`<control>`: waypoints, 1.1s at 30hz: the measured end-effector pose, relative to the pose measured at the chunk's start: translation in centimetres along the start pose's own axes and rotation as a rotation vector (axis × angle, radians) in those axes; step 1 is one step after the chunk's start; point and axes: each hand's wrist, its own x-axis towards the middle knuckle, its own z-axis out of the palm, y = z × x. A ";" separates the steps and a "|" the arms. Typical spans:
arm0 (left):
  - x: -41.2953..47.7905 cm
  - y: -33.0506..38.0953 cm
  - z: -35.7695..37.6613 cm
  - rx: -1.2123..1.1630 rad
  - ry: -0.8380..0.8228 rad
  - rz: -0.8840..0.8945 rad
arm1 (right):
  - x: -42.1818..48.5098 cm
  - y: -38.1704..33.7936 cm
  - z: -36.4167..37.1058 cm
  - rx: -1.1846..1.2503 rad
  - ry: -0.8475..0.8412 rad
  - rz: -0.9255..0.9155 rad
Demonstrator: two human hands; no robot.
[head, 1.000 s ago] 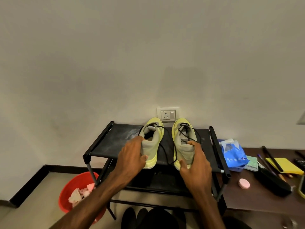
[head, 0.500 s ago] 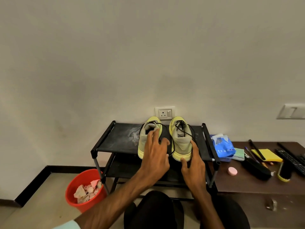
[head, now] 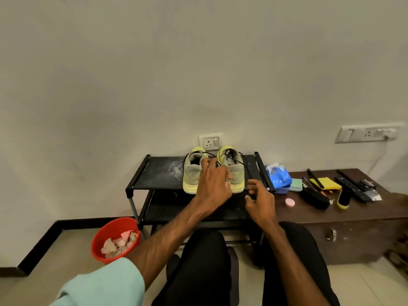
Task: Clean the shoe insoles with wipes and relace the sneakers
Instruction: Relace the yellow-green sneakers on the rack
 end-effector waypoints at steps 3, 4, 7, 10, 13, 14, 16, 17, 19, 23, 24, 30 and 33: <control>-0.3 -0.1 0.5 -0.002 -0.014 -0.007 | 0.0 0.5 -0.5 0.010 0.010 0.040; -0.4 -0.1 0.8 0.005 -0.023 -0.006 | 0.0 0.6 -0.4 0.012 0.012 0.045; -0.5 -0.1 1.6 0.027 -0.059 -0.008 | 0.0 0.6 0.1 0.013 0.018 0.036; -0.2 -0.4 2.4 0.033 -0.077 -0.014 | 0.0 0.6 0.5 0.031 0.020 0.027; 0.6 -1.0 3.2 0.022 -0.087 -0.032 | 0.2 0.8 0.8 0.072 0.044 0.021; 1.0 -1.1 3.5 0.006 -0.086 -0.036 | 0.4 0.8 1.0 0.092 0.061 0.019; 1.8 -1.3 3.9 -0.028 -0.075 -0.042 | 1.0 0.4 1.3 0.131 0.103 0.004; 2.3 -1.4 4.2 -0.045 -0.068 -0.049 | 1.6 0.2 1.5 0.151 0.120 -0.009; 3.3 -1.6 4.8 -0.076 -0.051 -0.066 | 3.0 -0.4 1.8 0.197 0.145 -0.030; 5.6 -2.6 6.0 -0.114 -0.017 -0.071 | 6.1 -1.4 2.2 0.279 0.239 -0.079; 6.4 -2.9 6.4 -0.121 -0.009 -0.080 | 7.2 -1.6 2.3 0.277 0.270 -0.090; 10.7 -3.4 8.1 -0.253 0.085 -0.190 | 12.7 -1.8 2.3 0.248 0.367 -0.059; 12.8 -3.8 9.4 -0.294 0.100 -0.250 | 15.0 -1.6 2.8 0.245 0.301 -0.052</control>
